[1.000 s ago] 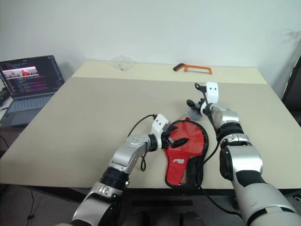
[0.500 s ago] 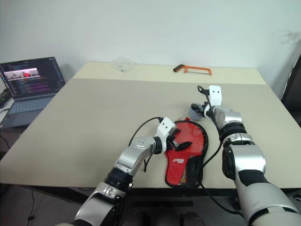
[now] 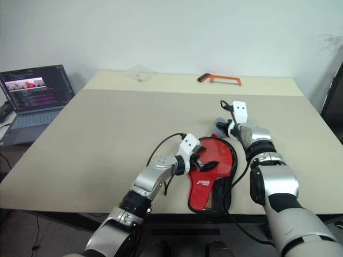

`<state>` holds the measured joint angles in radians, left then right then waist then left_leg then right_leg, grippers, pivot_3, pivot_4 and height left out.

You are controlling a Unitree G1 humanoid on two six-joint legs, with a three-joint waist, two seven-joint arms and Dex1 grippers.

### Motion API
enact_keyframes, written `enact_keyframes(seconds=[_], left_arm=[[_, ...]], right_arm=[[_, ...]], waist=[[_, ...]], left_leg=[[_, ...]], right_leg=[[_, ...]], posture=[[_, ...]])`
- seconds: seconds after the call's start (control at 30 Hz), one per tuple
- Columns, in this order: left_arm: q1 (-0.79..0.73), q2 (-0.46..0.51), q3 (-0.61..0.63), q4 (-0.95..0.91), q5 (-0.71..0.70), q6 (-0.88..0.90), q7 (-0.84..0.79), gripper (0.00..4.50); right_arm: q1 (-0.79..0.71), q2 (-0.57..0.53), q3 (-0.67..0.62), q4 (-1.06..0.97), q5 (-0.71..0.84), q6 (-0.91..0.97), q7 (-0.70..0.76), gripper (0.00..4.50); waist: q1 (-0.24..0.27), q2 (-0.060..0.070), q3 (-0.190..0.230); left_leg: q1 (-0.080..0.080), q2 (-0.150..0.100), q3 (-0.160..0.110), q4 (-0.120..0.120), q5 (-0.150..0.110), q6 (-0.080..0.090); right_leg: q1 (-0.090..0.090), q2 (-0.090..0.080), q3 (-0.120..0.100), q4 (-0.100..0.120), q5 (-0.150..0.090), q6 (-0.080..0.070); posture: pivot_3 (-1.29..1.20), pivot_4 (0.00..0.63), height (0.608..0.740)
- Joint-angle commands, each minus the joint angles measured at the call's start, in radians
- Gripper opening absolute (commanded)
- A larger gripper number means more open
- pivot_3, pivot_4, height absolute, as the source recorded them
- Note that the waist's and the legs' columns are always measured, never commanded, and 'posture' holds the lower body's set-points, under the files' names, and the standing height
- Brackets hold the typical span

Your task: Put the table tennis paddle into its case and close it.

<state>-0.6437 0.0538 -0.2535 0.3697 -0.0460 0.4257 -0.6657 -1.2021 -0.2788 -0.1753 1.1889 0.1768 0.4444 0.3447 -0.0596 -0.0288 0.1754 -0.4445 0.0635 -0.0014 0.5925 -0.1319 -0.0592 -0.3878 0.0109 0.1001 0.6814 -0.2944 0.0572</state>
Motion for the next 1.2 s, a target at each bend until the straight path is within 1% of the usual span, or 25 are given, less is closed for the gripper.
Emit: enact_keyframes(seconds=[0.03, 0.07, 0.13, 0.2, 0.27, 0.6, 0.73, 0.87, 0.97, 1.07, 1.13, 1.2], left_arm=[[0.015, -0.001, -0.028, 0.068, 0.018, 0.034, 0.005, 4.50], [0.012, -0.001, -0.027, 0.074, 0.019, 0.033, 0.005, 4.50], [0.008, -0.002, -0.027, 0.088, 0.022, 0.027, 0.006, 4.50], [0.009, -0.003, -0.029, 0.101, 0.023, 0.025, 0.007, 4.50], [0.009, -0.004, -0.030, 0.109, 0.024, 0.024, 0.008, 4.50], [0.021, -0.004, -0.034, 0.096, 0.023, 0.038, 0.010, 4.50], [0.024, -0.003, -0.045, 0.093, 0.026, 0.043, 0.003, 4.50], [0.024, -0.005, -0.052, 0.095, 0.027, 0.044, -0.001, 4.50], [0.022, -0.006, -0.057, 0.100, 0.029, 0.043, -0.005, 4.50], [0.016, -0.006, -0.058, 0.112, 0.032, 0.039, -0.009, 4.50], [0.012, -0.006, -0.059, 0.118, 0.035, 0.038, -0.013, 4.50], [0.005, -0.006, -0.059, 0.129, 0.037, 0.034, -0.015, 4.50]], right_arm=[[-0.017, -0.016, -0.022, -0.020, 0.002, -0.035, -0.021, 1.33], [-0.018, -0.019, -0.022, -0.021, 0.000, -0.045, -0.026, 1.06], [-0.020, -0.027, -0.008, -0.023, -0.015, -0.070, -0.029, 0.74], [-0.021, -0.036, 0.014, -0.021, -0.040, -0.103, -0.027, 0.50], [-0.023, -0.047, 0.034, -0.012, -0.071, -0.135, -0.023, 0.38], [-0.020, -0.098, 0.095, 0.052, -0.182, -0.248, -0.051, 0.33], [-0.007, -0.138, 0.097, 0.068, -0.202, -0.271, -0.076, 0.33], [0.013, -0.202, 0.100, 0.061, -0.221, -0.268, -0.060, 0.33], [0.042, -0.249, 0.126, 0.039, -0.246, -0.263, -0.015, 0.33], [0.098, -0.301, 0.172, -0.038, -0.271, -0.241, 0.116, 0.33], [0.176, -0.353, 0.222, -0.167, -0.288, -0.213, 0.254, 0.33], [0.301, -0.428, 0.274, -0.391, -0.293, -0.178, 0.415, 0.33]], waist=[[0.000, 0.000, 0.000], [0.000, 0.000, 0.000], [0.000, 0.000, 0.000], [0.000, 0.000, 0.000], [0.000, 0.000, 0.000], [0.003, 0.001, -0.001], [0.003, 0.001, -0.001], [0.005, 0.002, -0.001], [0.006, 0.002, -0.001], [0.005, 0.003, -0.002], [0.006, 0.004, -0.002], [0.013, 0.005, -0.003]], left_leg=[[0.000, 0.000, 0.000, 0.000, 0.000, 0.000], [0.000, 0.000, 0.000, 0.000, 0.000, 0.000], [0.000, 0.000, 0.000, 0.000, 0.000, 0.000], [0.000, 0.000, 0.000, 0.000, 0.000, 0.000], [0.000, 0.000, 0.000, 0.000, 0.000, 0.000], [0.000, -0.001, 0.000, 0.000, 0.000, 0.000], [0.000, -0.001, 0.000, 0.000, 0.000, 0.000], [0.000, -0.001, 0.000, 0.000, 0.000, 0.000], [0.000, -0.002, 0.000, 0.000, 0.000, 0.000], [0.000, -0.002, 0.000, 0.000, 0.000, 0.000], [0.000, -0.003, 0.000, 0.000, 0.000, 0.000], [0.000, -0.003, 0.000, 0.000, 0.000, 0.000]], right_leg=[[0.000, 0.000, 0.000, 0.000, 0.000, 0.000], [0.000, 0.000, 0.000, 0.000, 0.000, 0.000], [0.000, 0.000, 0.000, 0.000, 0.000, 0.000], [0.000, 0.000, 0.000, 0.000, 0.000, 0.001], [0.000, 0.000, 0.000, 0.000, 0.000, 0.001], [0.000, -0.001, 0.000, 0.000, 0.000, 0.001], [0.000, -0.001, 0.000, 0.000, 0.000, 0.001], [0.001, -0.001, 0.000, -0.001, 0.000, 0.001], [0.001, -0.002, 0.000, -0.001, 0.000, 0.001], [0.001, -0.002, 0.000, -0.002, 0.000, 0.001], [0.001, -0.002, 0.000, -0.001, 0.000, 0.001], [0.002, -0.002, 0.000, -0.002, 0.000, 0.002]], posture=[[0.00, 0.150, 0.740], [0.00, 0.150, 0.740], [0.00, 0.150, 0.740], [0.00, 0.150, 0.740], [0.00, 0.150, 0.740], [0.00, 0.150, 0.740], [0.00, 0.150, 0.740], [0.00, 0.150, 0.740], [0.00, 0.150, 0.740], [0.00, 0.150, 0.740], [0.00, 0.150, 0.740], [0.00, 0.150, 0.740]])
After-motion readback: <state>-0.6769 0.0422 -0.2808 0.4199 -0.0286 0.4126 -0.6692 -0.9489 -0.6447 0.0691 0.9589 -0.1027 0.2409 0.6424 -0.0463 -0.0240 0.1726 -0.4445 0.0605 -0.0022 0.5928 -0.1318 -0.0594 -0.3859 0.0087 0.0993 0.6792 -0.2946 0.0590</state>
